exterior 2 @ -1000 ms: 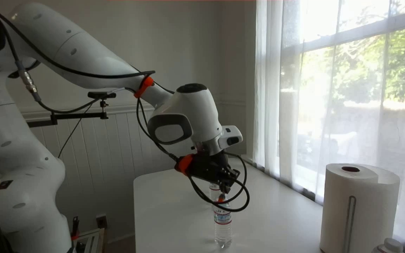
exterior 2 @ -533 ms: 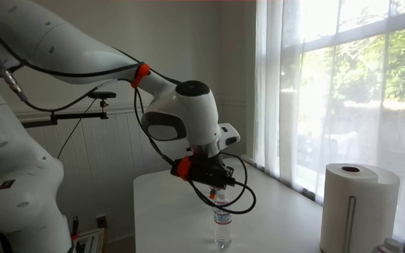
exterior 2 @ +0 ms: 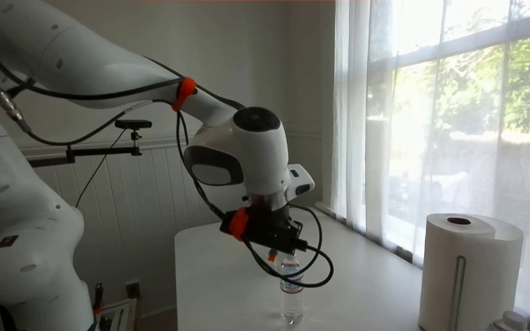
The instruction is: Put the sweet on top of the second bottle to the right
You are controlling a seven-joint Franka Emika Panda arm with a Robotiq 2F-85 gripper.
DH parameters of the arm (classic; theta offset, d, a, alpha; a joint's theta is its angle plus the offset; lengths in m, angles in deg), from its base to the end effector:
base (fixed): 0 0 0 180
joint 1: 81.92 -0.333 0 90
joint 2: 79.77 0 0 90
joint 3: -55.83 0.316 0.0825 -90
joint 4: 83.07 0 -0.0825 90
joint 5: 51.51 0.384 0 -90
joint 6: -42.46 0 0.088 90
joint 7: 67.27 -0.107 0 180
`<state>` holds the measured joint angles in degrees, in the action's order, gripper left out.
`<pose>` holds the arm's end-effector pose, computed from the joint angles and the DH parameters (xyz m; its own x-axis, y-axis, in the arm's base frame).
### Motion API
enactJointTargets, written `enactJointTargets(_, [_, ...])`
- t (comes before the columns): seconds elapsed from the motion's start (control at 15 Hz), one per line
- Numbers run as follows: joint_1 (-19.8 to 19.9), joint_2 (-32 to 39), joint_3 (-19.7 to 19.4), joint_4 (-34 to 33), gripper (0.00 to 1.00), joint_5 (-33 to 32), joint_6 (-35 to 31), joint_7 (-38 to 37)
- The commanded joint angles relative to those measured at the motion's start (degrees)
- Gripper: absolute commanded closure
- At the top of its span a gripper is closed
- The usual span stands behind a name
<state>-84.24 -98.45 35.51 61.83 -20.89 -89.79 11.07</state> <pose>0.4190 -0.1248 0.3960 0.6826 0.5487 0.4827 0.6744 -0.7274 -0.1268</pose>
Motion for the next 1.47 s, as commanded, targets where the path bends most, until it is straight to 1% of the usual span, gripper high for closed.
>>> enactJointTargets(0.0, [0.0,-0.1,-1.0,-1.0,0.97,6.2,1.5,7.9])
enactJointTargets(0.27, [0.7,0.9,-2.1,-2.5,0.97,13.7,4.3,18.4])
enactJointTargets(0.4, [1.4,2.5,-2.9,-4.0,0.97,17.1,8.6,23.4])
enactJointTargets(0.53, [3.0,4.7,-3.0,-5.3,0.97,19.6,12.3,27.2])
enactJointTargets(0.73, [5.8,7.8,-2.1,-7.4,0.97,22.3,16.7,31.7])
enactJointTargets(1.0, [8.6,11.7,-0.8,-9.2,0.97,27.0,20.7,37.9])
enactJointTargets(1.27, [11.0,15.3,0.6,-10.7,0.97,31.0,24.2,42.3])
enactJointTargets(1.33, [11.5,16.3,1.1,-11.2,0.97,31.4,24.2,42.0])
enactJointTargets(1.4, [11.9,14.1,2.0,-9.5,0.86,29.2,22.5,40.1])
